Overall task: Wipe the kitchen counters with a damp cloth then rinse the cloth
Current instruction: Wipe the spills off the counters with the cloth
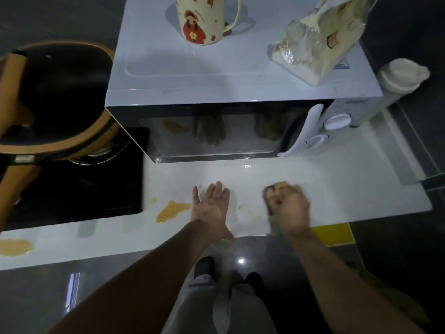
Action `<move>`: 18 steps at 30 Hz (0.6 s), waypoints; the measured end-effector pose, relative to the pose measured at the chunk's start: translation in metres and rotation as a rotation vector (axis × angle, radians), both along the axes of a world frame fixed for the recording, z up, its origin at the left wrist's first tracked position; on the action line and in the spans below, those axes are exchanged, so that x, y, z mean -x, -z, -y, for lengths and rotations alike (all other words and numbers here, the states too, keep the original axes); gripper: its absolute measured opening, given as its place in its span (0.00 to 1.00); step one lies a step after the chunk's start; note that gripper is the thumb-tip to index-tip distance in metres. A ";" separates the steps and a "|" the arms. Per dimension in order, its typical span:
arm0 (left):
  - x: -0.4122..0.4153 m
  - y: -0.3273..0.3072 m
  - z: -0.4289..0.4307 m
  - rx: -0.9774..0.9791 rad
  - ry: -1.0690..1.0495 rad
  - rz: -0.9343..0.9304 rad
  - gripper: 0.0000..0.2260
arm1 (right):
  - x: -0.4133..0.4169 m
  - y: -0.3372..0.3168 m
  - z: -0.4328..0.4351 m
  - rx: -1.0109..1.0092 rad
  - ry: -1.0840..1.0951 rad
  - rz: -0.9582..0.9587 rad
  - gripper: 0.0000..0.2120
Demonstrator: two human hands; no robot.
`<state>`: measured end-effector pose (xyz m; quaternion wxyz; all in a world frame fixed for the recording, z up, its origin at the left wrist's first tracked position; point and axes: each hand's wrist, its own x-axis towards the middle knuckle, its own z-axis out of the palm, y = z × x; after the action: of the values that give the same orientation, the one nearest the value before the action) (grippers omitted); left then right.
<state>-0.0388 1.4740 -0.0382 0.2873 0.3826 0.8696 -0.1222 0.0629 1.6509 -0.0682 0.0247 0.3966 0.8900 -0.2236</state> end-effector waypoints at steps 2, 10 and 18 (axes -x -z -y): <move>-0.001 -0.003 0.002 -0.005 -0.002 0.009 0.53 | 0.008 0.011 0.046 0.079 -0.234 -0.011 0.08; -0.015 0.000 0.053 -0.394 0.114 -0.010 0.38 | -0.007 -0.019 -0.050 -0.321 -0.045 0.118 0.07; -0.037 0.027 0.086 -0.509 0.007 -0.024 0.29 | -0.011 0.008 -0.001 -0.128 -0.376 -0.149 0.16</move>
<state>-0.0018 1.3884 -0.0648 0.1709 0.4441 0.8744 0.0950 0.0740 1.6515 -0.0764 -0.0251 0.2069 0.9600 -0.1869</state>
